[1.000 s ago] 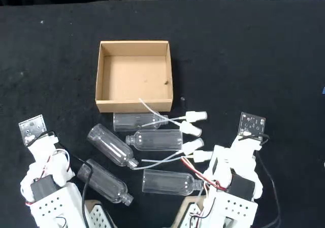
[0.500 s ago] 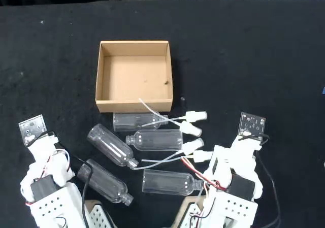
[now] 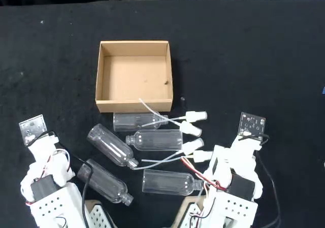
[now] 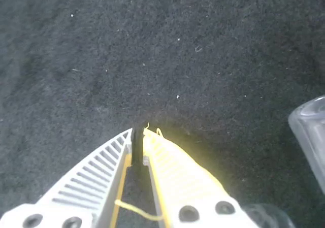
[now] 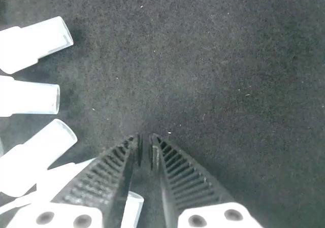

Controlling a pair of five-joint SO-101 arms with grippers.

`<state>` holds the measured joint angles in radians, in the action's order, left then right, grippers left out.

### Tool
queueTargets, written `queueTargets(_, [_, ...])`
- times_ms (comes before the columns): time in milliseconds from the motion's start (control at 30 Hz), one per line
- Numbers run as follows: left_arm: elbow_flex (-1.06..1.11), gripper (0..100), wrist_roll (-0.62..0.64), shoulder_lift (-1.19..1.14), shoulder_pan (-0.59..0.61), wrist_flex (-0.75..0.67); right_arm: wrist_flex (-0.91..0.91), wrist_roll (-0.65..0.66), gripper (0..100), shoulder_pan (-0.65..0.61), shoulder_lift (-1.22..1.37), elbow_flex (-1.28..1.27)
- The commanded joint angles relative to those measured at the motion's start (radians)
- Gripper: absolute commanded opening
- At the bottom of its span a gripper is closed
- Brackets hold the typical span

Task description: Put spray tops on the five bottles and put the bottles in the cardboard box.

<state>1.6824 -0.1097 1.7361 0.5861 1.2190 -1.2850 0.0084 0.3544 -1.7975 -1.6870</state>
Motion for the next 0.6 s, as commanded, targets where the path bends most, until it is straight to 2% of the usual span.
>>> queueTargets(0, [0.021,3,0.008,0.009,-0.013,-0.015,0.008,0.003,1.5,-0.015,-0.073,0.004])
queueTargets(333, [0.021,3,0.006,0.009,-0.012,-0.025,0.11,0.003,1.5,-0.015,-0.073,0.004])
queueTargets(500, [0.021,3,0.003,0.009,0.01,-0.109,0.181,0.005,1.5,0.034,-0.073,0.016])
queueTargets(567, [0.007,3,0.002,0.009,0.024,-0.199,0.227,0.006,1.5,0.069,-0.073,0.042])
